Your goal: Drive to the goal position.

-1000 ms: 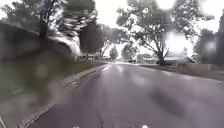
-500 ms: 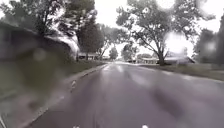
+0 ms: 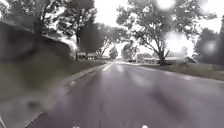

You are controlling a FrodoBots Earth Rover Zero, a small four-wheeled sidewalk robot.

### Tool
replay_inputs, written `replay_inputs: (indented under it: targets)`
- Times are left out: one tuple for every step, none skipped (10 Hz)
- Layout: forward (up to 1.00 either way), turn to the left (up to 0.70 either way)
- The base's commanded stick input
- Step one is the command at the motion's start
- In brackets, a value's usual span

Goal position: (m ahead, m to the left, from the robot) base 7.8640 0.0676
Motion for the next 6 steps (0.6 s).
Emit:
replay_inputs:
  targets:
    - [0.5,0.0]
    - [0.5,0.0]
    - [0.5,0.0]
    - [0.5,0.0]
    - [0.5,0.0]
    - [0.5,0.0]
